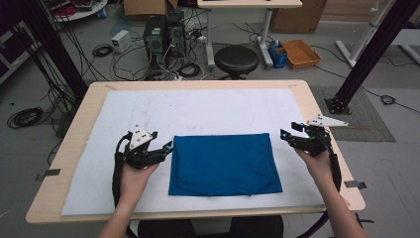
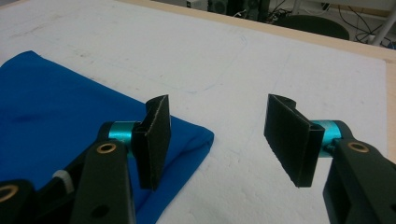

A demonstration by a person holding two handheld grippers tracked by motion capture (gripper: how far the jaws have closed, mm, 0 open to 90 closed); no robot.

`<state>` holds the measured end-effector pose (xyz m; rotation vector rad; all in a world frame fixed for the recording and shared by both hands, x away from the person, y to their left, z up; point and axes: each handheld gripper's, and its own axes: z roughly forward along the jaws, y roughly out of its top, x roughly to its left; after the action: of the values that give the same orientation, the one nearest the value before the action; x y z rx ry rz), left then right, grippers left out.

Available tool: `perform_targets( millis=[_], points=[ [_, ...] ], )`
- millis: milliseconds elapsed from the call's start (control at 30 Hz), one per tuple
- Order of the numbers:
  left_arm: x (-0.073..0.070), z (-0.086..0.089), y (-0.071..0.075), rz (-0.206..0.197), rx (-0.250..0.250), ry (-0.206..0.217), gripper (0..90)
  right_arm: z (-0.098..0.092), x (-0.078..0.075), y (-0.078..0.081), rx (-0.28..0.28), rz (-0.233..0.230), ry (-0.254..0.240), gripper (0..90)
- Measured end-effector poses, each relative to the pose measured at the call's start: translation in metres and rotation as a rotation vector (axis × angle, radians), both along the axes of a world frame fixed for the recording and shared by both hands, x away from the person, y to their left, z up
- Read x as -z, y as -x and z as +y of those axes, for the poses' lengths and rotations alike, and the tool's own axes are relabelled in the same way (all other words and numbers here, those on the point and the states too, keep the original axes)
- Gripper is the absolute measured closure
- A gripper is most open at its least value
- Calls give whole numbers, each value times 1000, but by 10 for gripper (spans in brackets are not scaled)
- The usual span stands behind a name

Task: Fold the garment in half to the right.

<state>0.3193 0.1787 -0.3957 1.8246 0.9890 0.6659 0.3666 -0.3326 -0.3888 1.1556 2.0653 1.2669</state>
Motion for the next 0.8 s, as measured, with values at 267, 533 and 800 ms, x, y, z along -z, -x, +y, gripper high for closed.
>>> perform_targets(
  millis=[267,533,800],
  points=[
    [-2,-6,18,83,-34,31,384,7,-5,3,-20,-23,22,416],
    [19,-3,54,223,-107,115,427,14,-8,9,-42,-50,46,417],
    [45,-7,68,349,-151,218,434,31,-5,5,-84,-39,65,418]
  ],
)
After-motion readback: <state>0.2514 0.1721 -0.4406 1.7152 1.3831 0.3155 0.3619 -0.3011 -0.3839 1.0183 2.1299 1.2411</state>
